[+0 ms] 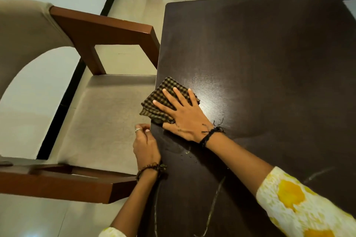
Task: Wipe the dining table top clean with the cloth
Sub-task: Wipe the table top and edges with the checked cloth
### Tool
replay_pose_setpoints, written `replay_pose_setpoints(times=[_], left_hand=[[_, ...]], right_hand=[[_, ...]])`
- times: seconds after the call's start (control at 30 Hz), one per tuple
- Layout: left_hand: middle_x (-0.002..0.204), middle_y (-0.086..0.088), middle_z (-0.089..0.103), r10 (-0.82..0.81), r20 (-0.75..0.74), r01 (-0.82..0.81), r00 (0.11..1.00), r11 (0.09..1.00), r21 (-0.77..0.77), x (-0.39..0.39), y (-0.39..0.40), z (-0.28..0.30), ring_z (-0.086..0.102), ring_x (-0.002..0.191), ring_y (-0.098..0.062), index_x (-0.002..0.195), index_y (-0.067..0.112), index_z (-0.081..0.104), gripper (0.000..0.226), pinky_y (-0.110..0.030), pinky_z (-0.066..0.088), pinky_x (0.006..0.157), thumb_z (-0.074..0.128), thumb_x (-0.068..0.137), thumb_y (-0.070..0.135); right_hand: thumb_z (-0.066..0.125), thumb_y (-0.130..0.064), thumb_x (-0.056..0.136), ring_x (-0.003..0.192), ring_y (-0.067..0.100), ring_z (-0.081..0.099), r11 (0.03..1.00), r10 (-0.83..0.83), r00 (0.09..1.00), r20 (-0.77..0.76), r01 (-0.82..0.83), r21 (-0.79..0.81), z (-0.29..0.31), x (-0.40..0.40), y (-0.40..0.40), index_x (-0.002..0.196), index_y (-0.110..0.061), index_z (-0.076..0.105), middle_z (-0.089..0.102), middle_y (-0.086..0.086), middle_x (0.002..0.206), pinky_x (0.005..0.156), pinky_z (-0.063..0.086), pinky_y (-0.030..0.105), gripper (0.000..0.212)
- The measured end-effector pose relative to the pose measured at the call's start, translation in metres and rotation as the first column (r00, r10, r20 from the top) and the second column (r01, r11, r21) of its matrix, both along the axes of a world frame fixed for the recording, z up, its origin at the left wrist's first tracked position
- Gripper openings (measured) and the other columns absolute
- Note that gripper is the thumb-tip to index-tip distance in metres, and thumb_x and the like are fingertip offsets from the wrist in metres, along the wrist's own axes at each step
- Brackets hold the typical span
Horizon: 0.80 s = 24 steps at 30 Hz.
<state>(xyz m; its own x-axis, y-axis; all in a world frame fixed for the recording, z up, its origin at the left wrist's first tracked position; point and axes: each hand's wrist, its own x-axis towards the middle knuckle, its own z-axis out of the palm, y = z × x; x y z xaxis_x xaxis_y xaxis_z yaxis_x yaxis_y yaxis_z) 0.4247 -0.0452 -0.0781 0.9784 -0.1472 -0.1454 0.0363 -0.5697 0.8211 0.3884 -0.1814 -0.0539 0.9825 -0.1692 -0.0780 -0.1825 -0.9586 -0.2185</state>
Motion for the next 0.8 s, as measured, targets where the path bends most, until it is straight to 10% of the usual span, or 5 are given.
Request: replay_pose_setpoints(times=[0.33, 0.53, 0.8], left_hand=[[0.104, -0.012, 0.054, -0.140, 0.154, 0.104, 0.978, 0.970, 0.222, -0.012, -0.005, 0.016, 0.051, 0.094, -0.026, 0.111, 0.009, 0.048, 0.021, -0.034, 0.039, 0.080, 0.040, 0.091, 0.006], [0.133, -0.016, 0.048, -0.641, 0.304, 0.480, 0.705, 0.747, 0.460, -0.078, -0.044, 0.036, 0.037, 0.129, -0.029, 0.119, 0.005, 0.052, 0.039, -0.048, 0.018, 0.112, 0.055, 0.081, -0.005], [0.135, -0.016, 0.048, -0.837, 0.250, 0.670, 0.486, 0.541, 0.509, -0.213, -0.125, 0.029, 0.039, 0.129, -0.030, 0.124, 0.008, 0.053, 0.042, -0.062, 0.021, 0.102, 0.039, 0.084, 0.008]], right_hand=[[0.035, -0.054, 0.090, 0.146, 0.022, -0.005, 1.000, 0.024, 0.998, 0.058, -0.025, 0.017, -0.006, -0.054, -0.023, 0.146, -0.042, 0.008, 0.000, -0.004, 0.159, 0.112, -0.018, 0.046, 0.063], [0.037, -0.050, 0.091, 0.146, 0.020, -0.002, 0.991, -0.130, 0.991, 0.009, 0.130, 0.001, -0.002, -0.144, -0.115, 0.145, -0.043, 0.003, 0.001, -0.006, 0.159, 0.114, -0.012, 0.046, 0.064], [0.039, -0.049, 0.090, 0.145, 0.027, 0.006, 0.830, -0.555, 0.829, -0.072, 0.545, -0.119, 0.008, -0.256, -0.186, 0.146, -0.037, 0.001, 0.004, 0.001, 0.159, 0.116, 0.005, 0.050, 0.068]])
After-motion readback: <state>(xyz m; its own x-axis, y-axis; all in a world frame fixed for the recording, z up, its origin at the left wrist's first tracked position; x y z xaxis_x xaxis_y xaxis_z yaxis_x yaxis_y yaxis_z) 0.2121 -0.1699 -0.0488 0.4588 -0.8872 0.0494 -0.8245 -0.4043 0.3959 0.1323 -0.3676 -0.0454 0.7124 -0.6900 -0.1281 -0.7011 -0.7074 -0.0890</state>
